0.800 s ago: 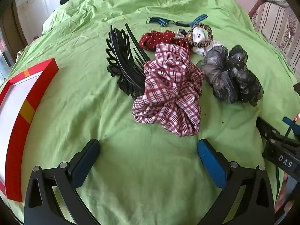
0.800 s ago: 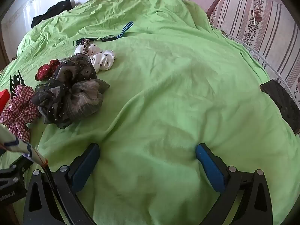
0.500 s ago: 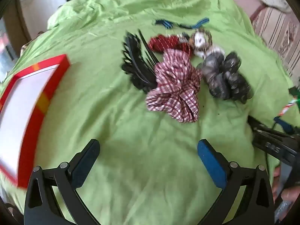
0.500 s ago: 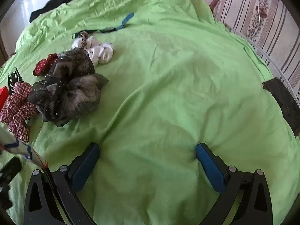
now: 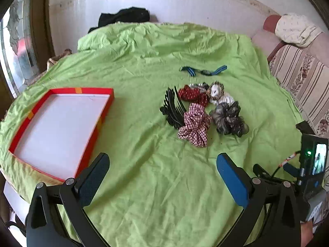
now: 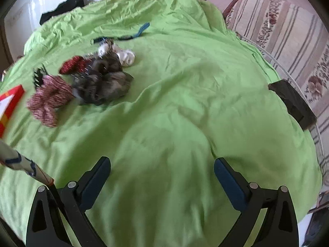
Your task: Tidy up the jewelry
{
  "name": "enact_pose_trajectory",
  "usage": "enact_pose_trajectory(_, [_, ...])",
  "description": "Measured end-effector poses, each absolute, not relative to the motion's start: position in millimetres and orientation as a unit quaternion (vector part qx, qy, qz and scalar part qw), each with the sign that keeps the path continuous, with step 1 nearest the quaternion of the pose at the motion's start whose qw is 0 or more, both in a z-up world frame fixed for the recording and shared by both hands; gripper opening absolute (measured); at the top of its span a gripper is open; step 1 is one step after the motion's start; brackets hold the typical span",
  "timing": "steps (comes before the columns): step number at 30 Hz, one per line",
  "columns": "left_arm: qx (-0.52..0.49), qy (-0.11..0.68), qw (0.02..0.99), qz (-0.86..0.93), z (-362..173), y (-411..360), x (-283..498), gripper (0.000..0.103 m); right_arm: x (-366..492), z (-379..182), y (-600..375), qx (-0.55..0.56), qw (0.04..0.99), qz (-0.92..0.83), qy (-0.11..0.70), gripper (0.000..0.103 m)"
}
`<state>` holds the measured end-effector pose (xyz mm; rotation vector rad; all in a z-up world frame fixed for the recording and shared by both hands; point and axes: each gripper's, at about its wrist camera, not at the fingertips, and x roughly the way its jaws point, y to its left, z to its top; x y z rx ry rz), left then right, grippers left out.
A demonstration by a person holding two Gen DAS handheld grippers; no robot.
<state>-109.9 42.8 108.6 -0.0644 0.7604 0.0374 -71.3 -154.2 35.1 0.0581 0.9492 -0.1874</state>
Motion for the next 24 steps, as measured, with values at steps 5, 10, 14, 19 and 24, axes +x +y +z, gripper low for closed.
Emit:
enact_pose_trajectory(5, [-0.032,0.358,0.933,0.017,127,44,-125,0.103,-99,75,-138,-0.007,0.914,-0.128,0.384,0.102])
enact_pose_trajectory(10, [-0.028,0.353,0.935,0.018,136,47,-137,0.103,-116,103,-120,-0.07,0.924,-0.161,0.339,0.102])
enact_pose_trajectory(14, [-0.029,0.358,0.933,0.01,136,49,-143,0.103,-118,118,-118,-0.027,0.932,-0.12,0.342,0.102])
enact_pose_trajectory(19, [-0.033,0.358,0.933,0.009,136,52,-149,0.103,-123,127,-116,-0.018,0.933,-0.123,0.338,0.102])
enact_pose_trajectory(24, [-0.034,0.356,0.934,0.008,137,53,-152,0.103,-139,149,-119,-0.011,0.947,-0.161,0.277,0.102])
